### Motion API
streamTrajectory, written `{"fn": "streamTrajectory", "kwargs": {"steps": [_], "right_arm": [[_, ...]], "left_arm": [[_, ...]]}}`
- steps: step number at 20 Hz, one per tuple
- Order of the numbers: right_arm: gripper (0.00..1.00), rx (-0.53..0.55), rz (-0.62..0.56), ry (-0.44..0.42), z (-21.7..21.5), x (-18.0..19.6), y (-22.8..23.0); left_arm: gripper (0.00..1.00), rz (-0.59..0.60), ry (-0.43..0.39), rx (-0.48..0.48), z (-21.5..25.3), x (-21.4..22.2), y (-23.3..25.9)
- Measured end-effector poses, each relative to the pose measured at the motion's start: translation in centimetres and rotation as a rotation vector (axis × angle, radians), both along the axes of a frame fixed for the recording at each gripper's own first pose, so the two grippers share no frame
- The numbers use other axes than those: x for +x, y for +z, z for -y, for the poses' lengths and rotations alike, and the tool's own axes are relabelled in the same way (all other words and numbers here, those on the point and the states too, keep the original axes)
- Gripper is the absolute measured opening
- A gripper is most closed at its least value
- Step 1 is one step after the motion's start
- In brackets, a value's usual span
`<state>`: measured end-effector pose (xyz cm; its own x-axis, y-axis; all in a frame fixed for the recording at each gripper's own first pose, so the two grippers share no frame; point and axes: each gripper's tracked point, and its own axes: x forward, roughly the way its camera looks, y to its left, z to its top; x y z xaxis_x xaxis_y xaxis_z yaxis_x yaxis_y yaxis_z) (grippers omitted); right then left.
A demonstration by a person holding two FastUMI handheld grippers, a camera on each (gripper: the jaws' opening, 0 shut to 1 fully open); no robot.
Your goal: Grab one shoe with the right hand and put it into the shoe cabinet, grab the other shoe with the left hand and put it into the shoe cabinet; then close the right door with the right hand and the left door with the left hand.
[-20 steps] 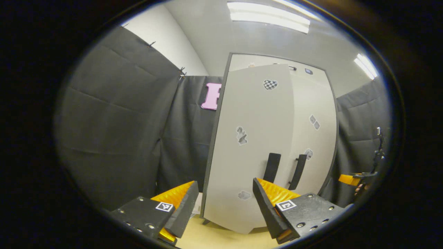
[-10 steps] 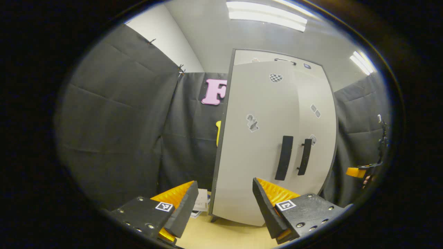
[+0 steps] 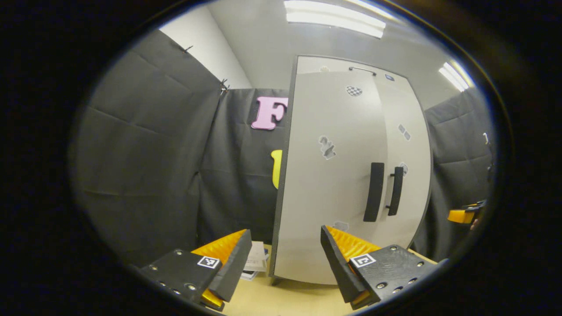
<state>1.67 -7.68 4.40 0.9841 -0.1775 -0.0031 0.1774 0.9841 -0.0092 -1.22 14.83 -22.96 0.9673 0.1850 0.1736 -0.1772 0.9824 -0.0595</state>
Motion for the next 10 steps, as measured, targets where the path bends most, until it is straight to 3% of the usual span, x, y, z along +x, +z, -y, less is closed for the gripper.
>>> {"fn": "streamTrajectory", "kwargs": {"steps": [4,5,7,10], "right_arm": [[0.99,-0.003,0.031,-0.051,0.9,-1.1,0.7],[0.95,0.006,0.031,-0.061,1.1,-1.2,0.7],[0.99,0.024,0.021,-0.067,1.1,-1.2,0.4],[0.92,0.028,0.000,-0.074,1.1,-1.3,-0.1]], "left_arm": [[0.92,0.005,-0.040,-0.003,0.2,0.6,0.1],[0.92,0.003,-0.052,-0.008,0.3,0.8,0.0],[0.91,-0.006,-0.066,-0.029,0.4,1.3,-0.4],[0.92,-0.004,-0.068,-0.056,0.3,1.2,-0.6]]}}
